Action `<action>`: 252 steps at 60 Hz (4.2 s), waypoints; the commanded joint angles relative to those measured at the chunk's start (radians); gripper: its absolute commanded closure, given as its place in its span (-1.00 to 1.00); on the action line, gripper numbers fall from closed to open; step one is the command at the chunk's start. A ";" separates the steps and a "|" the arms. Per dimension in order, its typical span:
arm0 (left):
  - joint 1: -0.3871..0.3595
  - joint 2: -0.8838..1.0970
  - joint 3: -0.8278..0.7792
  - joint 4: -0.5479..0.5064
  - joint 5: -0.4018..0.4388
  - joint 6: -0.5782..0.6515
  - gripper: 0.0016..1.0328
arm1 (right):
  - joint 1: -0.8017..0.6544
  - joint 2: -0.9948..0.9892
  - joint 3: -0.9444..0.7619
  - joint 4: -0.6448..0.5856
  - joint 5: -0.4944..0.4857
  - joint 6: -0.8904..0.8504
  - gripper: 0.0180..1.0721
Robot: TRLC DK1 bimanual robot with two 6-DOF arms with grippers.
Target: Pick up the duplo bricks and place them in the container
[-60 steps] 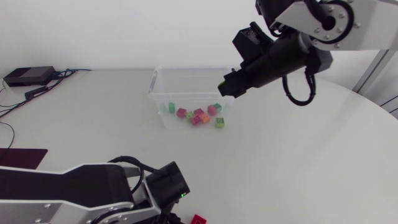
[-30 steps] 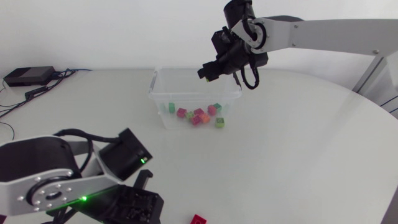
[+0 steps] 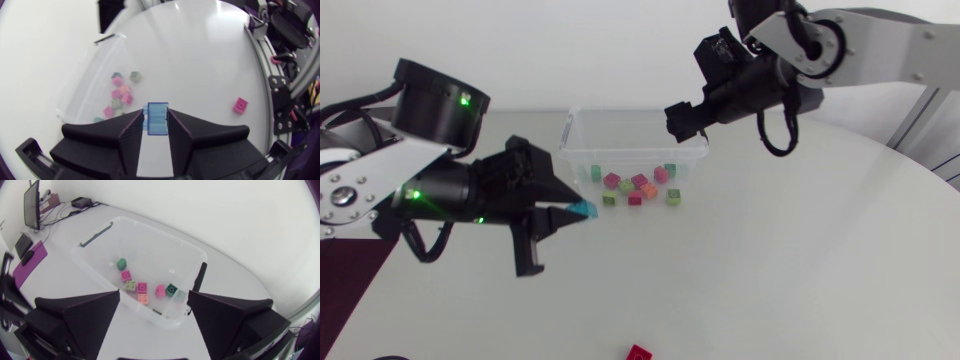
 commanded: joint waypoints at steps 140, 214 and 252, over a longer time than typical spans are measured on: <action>0.376 -0.332 -0.232 0.306 -0.163 -0.277 -0.91 | 0.585 0.165 -0.324 -0.305 -0.112 0.014 0.33; 0.515 -1.003 -0.575 0.263 -0.216 -0.585 -0.91 | 0.061 0.286 0.162 0.255 0.160 0.004 -0.09; 0.629 -1.190 -0.718 0.341 -0.216 -0.658 -0.91 | -0.071 -0.036 -0.200 0.510 0.297 -0.059 -0.91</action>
